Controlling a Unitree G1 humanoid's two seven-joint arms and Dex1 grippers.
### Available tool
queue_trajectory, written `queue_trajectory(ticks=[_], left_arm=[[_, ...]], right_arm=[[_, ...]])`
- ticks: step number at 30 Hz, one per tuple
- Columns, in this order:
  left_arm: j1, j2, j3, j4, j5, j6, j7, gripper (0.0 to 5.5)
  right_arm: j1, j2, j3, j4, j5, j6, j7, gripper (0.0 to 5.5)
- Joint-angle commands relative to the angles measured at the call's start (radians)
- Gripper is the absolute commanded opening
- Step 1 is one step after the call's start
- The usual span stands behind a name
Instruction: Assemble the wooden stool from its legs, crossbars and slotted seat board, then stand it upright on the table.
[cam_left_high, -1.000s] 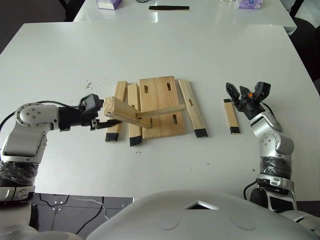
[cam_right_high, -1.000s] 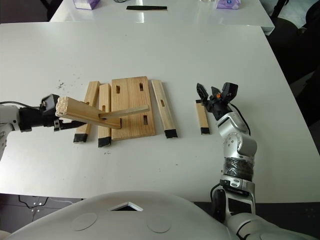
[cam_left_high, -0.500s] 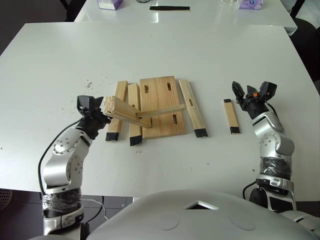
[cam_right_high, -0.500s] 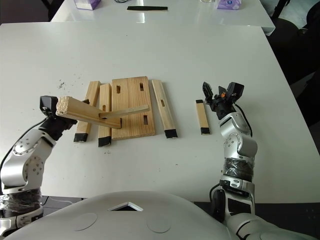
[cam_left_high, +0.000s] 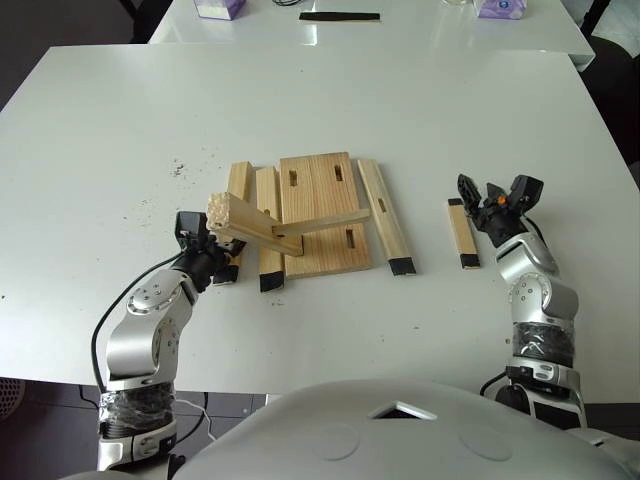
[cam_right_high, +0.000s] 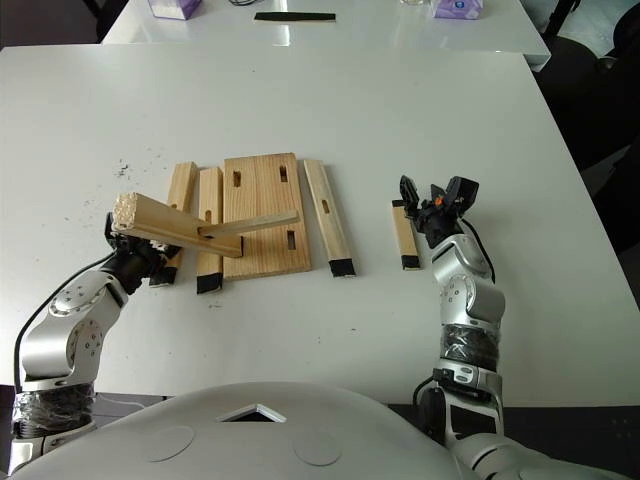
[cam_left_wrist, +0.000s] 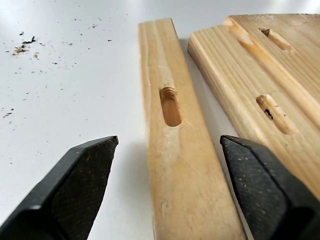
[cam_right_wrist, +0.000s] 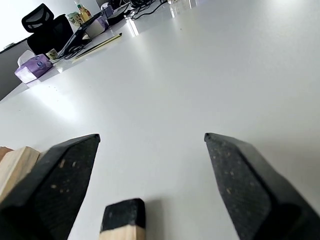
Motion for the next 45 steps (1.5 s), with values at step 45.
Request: queue_trajectory(ticks=[45], left_arm=[[-0.909,0.318,0.165,0.094,-0.711,0.149,-0.694,2.04]], right_arm=[[-0.884,-0.247,0.042,-0.171,0.686,0.531,0.493,3.87]])
